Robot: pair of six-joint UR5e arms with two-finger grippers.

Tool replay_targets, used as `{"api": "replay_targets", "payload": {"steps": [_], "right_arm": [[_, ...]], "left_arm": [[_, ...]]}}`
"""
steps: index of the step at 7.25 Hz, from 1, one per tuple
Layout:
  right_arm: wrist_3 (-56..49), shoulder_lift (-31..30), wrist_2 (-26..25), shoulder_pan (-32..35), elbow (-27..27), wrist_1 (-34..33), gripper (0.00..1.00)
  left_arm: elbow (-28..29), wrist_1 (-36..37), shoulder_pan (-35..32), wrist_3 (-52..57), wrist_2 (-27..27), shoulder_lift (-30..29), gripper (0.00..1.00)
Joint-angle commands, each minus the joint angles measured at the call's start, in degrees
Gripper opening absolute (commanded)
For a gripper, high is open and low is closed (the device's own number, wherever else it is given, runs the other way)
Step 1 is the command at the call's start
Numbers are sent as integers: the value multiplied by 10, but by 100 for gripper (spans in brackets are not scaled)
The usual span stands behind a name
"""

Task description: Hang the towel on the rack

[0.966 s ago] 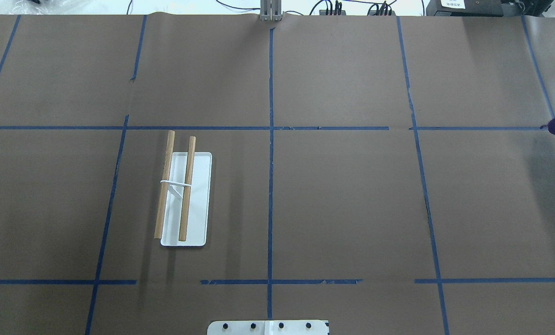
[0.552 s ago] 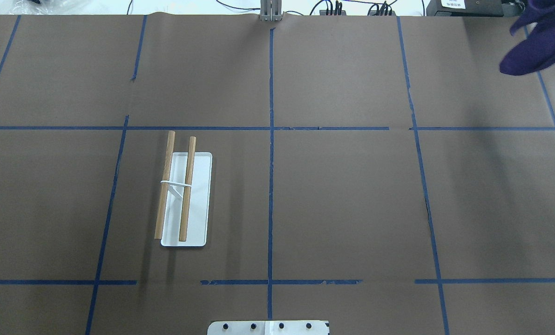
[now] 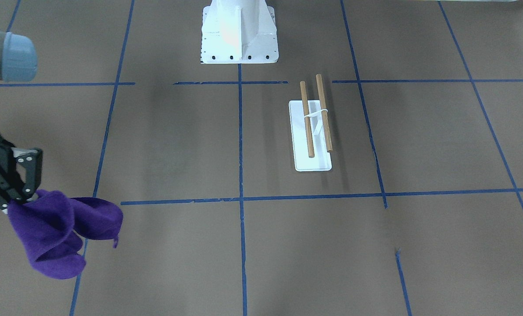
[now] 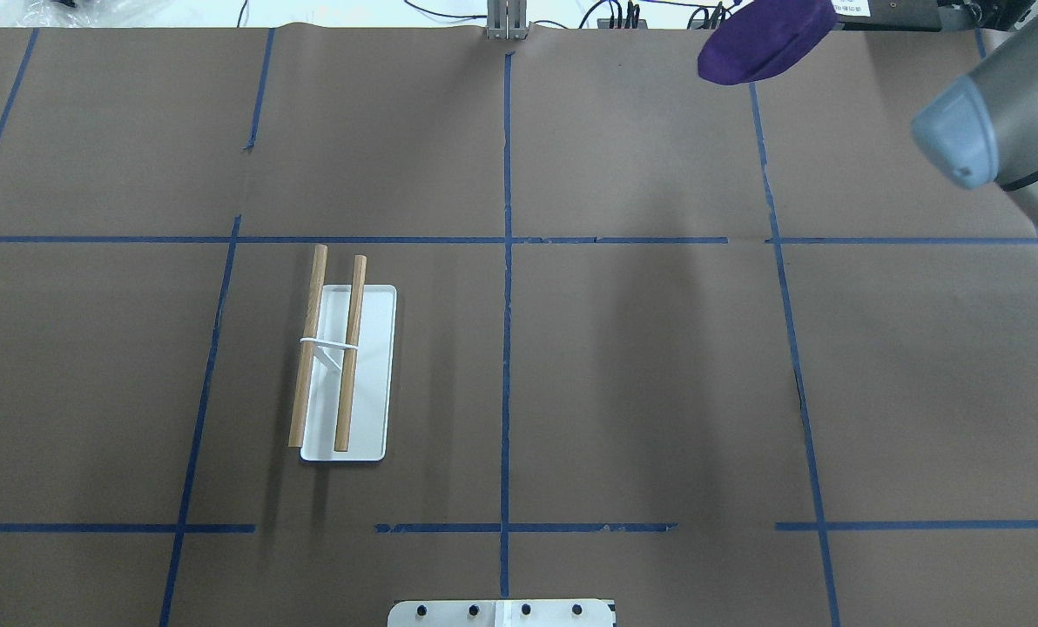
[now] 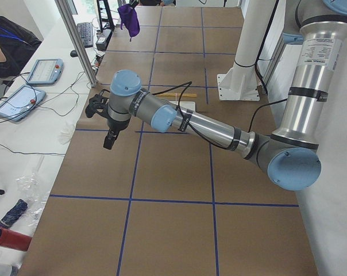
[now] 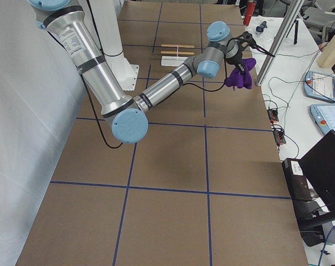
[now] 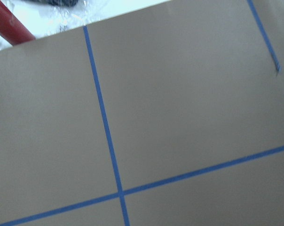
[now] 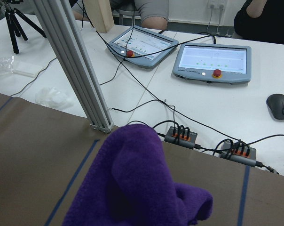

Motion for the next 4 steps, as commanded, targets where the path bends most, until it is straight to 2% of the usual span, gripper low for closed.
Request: {"api": "replay_targets", "payload": {"steps": [1,2,4], "right_arm": [[38,46,-126,-98,82,-127,0],[40,70,-175,-141,101,-166,0],[83,93,-220,-195,112,-181,0]], "left_arm": [[2,-174,35,-226,-3,-17,100],[-4,-219,61,-354,-3,-47,100],[-3,-259,141,-611,3,-130,100]]}}
